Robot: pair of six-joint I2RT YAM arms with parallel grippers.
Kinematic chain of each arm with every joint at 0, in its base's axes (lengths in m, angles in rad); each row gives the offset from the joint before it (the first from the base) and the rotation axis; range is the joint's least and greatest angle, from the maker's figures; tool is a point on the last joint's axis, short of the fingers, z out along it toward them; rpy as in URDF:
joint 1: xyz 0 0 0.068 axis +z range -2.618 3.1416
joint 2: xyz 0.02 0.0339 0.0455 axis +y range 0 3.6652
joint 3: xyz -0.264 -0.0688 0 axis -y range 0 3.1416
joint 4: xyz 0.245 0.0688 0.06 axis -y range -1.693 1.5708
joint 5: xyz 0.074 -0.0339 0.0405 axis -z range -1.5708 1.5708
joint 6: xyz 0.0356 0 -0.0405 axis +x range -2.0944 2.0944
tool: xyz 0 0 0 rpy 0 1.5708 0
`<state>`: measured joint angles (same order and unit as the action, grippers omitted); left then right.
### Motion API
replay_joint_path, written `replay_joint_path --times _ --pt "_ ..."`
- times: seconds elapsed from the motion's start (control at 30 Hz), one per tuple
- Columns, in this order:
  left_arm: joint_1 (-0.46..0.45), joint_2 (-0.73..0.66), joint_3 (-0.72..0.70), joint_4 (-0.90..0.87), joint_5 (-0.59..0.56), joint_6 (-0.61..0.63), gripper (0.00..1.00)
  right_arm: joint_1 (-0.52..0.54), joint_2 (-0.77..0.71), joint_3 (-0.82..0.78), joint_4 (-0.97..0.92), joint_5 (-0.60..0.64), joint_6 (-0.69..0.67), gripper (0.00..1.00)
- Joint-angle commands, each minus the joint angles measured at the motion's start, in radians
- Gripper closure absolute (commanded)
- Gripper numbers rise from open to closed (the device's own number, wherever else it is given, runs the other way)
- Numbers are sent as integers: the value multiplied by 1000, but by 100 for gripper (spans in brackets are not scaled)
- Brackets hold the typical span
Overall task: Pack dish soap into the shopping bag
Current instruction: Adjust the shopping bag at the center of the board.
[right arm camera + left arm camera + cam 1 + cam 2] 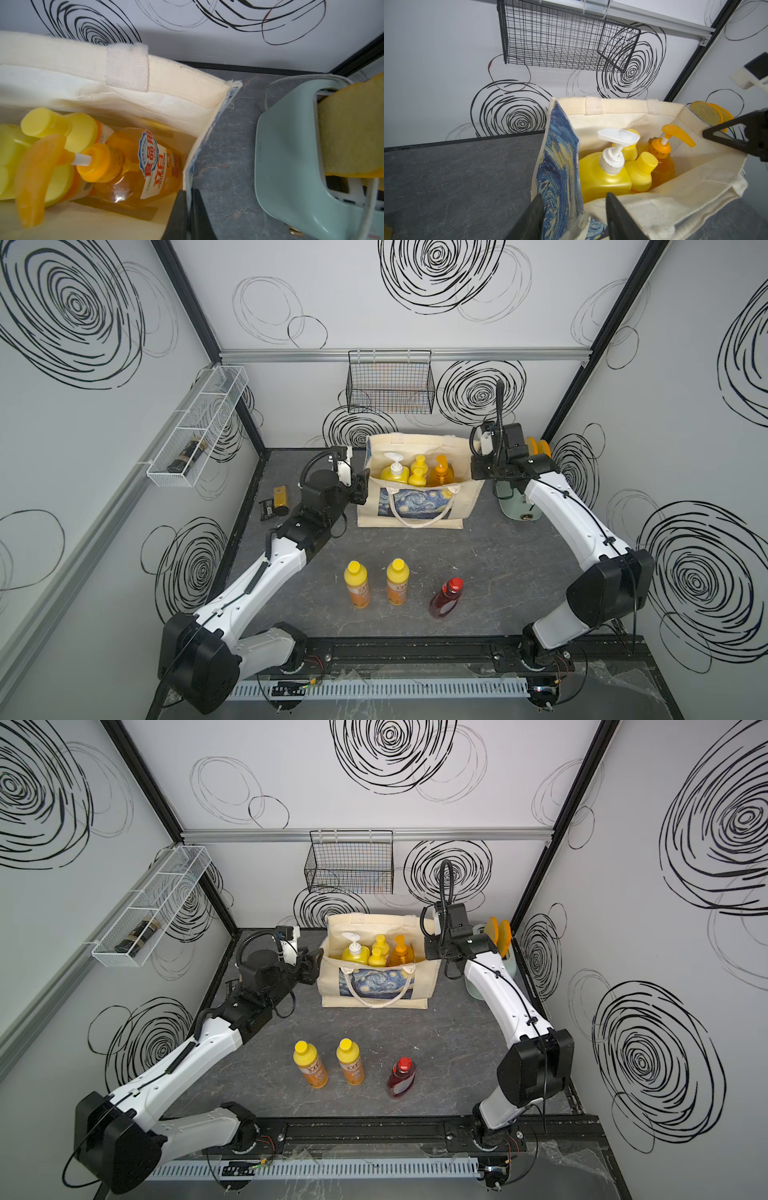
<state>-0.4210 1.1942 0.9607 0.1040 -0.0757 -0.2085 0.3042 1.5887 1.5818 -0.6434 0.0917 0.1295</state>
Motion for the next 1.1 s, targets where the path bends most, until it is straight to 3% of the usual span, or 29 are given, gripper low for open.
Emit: replay_joint_path --times 0.0,0.23,0.67,0.77,0.87,0.9,1.07 --pt "-5 14 -15 59 17 5 57 7 -5 68 -2 29 -17 99" --pt "-7 13 -29 70 31 5 61 19 -17 116 -15 56 -30 100" --pt "-9 9 -36 67 23 10 61 48 1 220 -63 85 -43 100" --pt "-10 -4 -39 63 14 9 56 61 -16 168 -58 91 -37 86" --pt "-10 -23 -40 61 -5 2 36 78 -60 54 -23 85 -21 59" --pt "-9 -32 -39 60 -10 -4 30 82 -77 11 -11 86 -17 54" --pt "-15 -51 -31 68 -4 -42 11 87 -148 -138 25 74 2 45"
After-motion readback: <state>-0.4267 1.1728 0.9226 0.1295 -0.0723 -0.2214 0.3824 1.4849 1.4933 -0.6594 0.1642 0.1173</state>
